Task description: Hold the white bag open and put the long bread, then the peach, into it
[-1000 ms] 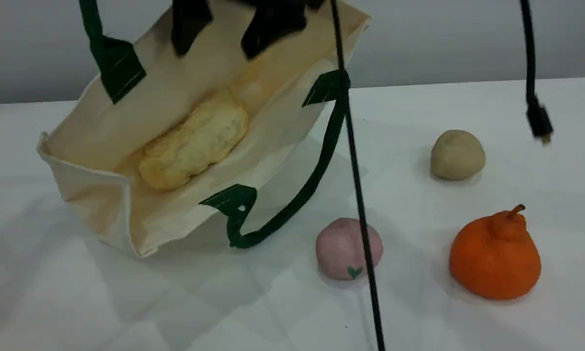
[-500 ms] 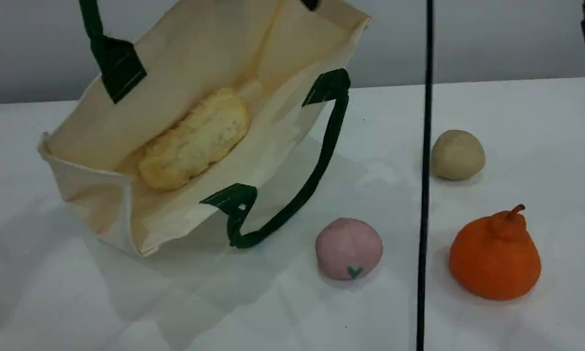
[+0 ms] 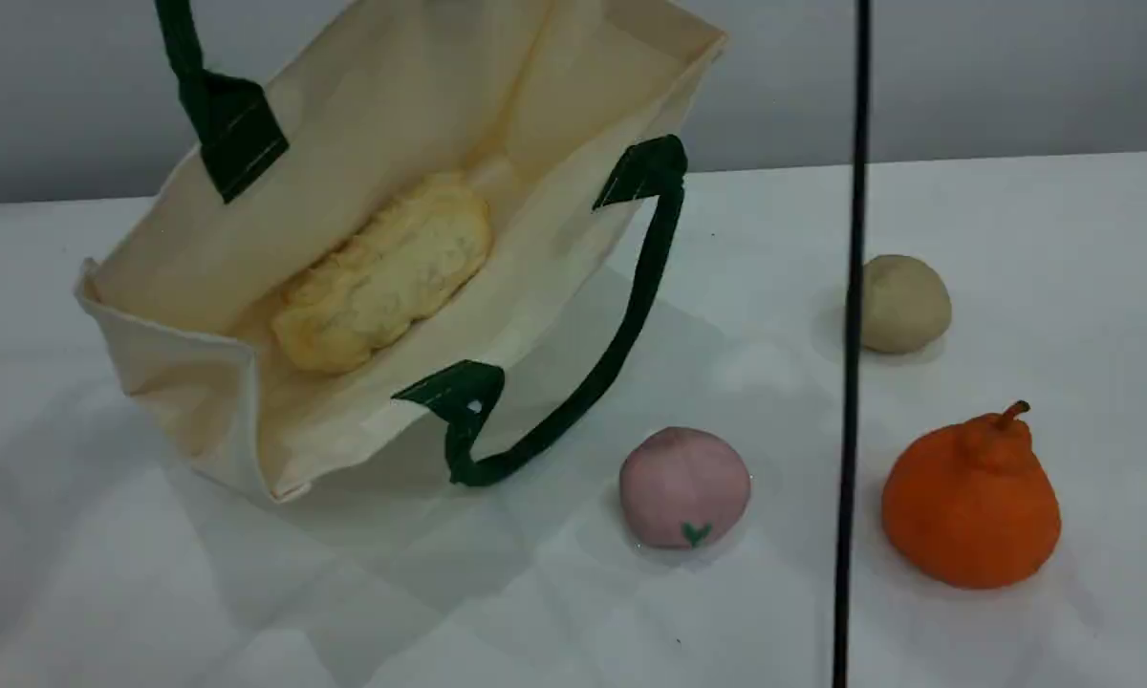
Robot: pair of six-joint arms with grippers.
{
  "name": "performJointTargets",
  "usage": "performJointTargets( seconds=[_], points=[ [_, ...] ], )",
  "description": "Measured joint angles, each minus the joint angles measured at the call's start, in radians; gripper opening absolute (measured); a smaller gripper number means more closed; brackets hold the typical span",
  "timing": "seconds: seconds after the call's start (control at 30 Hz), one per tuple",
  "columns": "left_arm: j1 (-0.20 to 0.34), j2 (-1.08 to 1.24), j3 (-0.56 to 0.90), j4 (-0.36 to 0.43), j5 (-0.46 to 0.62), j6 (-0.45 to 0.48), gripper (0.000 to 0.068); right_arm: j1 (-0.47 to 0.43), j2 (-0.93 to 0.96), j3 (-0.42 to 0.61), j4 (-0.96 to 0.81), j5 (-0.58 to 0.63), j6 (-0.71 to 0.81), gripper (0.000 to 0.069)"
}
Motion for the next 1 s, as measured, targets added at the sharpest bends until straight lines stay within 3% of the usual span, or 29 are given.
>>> performJointTargets(
  seconds=[0.33, 0.57, 0.8, 1.0],
  points=[
    [0.000, 0.000, 0.000, 0.000, -0.001, -0.001, 0.0082, 0.000, -0.136, 0.334, 0.049, -0.013, 0.006, 0.0517],
    [0.000, 0.000, 0.000, 0.000, -0.001, -0.001, 0.0082, 0.000, -0.152, 0.545, 0.150, -0.210, 0.003, 0.0517],
    [0.000, 0.000, 0.000, -0.005, -0.001, -0.008, 0.0082, 0.000, -0.130, 0.655, 0.196, -0.396, -0.019, 0.0517],
    [0.000, 0.000, 0.000, -0.007, -0.001, -0.013, 0.0082, 0.000, -0.060, 0.665, 0.251, -0.499, -0.068, 0.0517]
  ],
)
